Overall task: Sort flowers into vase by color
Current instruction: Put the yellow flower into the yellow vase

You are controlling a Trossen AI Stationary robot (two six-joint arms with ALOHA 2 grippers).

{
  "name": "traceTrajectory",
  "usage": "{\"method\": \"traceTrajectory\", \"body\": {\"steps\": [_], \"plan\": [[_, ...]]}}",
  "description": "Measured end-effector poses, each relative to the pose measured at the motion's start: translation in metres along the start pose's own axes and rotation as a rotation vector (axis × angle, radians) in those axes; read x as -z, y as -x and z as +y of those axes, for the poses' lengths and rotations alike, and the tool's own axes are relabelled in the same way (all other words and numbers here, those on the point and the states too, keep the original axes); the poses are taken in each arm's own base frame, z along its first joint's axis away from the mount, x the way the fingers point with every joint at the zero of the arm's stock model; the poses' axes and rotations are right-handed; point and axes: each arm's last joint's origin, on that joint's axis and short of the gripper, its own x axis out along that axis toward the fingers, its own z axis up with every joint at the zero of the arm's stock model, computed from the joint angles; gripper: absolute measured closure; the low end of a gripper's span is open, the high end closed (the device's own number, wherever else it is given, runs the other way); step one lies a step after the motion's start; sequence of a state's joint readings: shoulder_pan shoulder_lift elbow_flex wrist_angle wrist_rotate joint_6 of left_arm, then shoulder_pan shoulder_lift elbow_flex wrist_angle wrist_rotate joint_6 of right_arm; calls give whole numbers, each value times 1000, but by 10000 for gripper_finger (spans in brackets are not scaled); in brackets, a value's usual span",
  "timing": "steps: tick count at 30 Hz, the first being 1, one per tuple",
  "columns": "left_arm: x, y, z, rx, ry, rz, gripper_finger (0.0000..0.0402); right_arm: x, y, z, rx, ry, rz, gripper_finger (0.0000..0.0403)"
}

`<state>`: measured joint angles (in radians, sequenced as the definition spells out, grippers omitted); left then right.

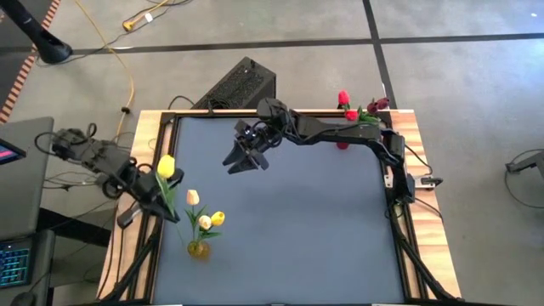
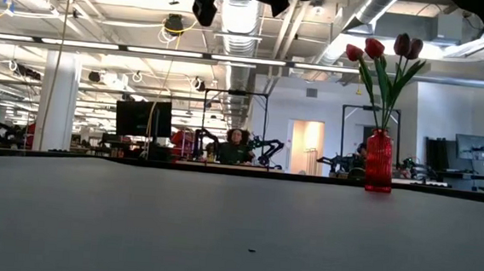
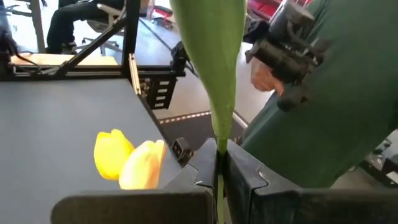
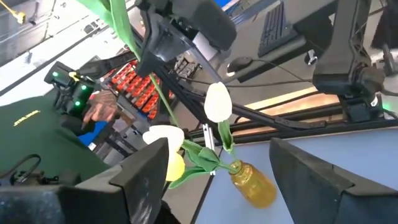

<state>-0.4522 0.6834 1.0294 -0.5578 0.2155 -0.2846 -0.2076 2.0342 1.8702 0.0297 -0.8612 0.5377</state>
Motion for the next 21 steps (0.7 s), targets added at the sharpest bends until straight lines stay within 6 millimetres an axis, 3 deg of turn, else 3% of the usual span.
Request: {"method": "traceTrajectory", "body": {"steps": [15, 21], "plan": [[23, -3, -23, -207, 12, 80, 401, 0, 1, -1, 6, -5, 0, 97], [54, -18, -28, -255, 67, 111, 401, 3, 2, -3, 19, -22, 22, 97]]}}
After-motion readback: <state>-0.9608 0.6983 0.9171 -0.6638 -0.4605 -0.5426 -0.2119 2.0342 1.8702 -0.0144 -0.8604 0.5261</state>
